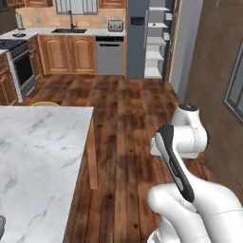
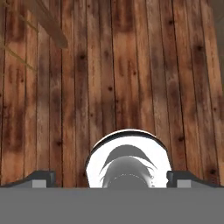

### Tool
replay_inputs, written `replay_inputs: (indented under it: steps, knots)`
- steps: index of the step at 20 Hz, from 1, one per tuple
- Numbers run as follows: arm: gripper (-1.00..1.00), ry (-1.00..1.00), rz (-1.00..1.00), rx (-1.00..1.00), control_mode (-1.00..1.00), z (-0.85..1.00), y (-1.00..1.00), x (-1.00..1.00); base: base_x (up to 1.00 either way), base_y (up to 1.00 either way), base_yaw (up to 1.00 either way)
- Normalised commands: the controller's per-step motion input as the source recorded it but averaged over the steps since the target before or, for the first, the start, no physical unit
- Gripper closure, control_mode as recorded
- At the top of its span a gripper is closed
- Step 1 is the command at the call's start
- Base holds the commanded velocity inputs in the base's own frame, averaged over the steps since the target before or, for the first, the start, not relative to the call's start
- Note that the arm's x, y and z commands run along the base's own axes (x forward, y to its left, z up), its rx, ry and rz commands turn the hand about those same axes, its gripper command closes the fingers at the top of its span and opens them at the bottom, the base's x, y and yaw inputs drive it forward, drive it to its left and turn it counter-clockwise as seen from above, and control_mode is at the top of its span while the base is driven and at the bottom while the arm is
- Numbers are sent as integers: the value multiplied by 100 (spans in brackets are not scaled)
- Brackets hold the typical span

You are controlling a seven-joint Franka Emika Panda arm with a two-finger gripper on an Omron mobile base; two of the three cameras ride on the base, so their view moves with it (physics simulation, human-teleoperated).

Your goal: Place the cold items (tomato and mushroom) from the fridge in one tupperware on the dining counter. Place the warm items (kebab skewer and hot dog) in the stove area in another tupperware.

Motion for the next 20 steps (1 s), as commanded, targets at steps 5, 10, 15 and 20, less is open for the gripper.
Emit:
replay_inputs:
  steps: [5,10,15,20]
  knots:
    - [-100,0,0,0,100,0,0,0,100,-16,-45]
    - [-100,0,0,0,100,0,0,0,100,-31,-1]
    - [-100,0,0,0,100,0,0,0,100,-32,4]
    - [-100,0,0,0,100,0,0,0,100,-7,-1]
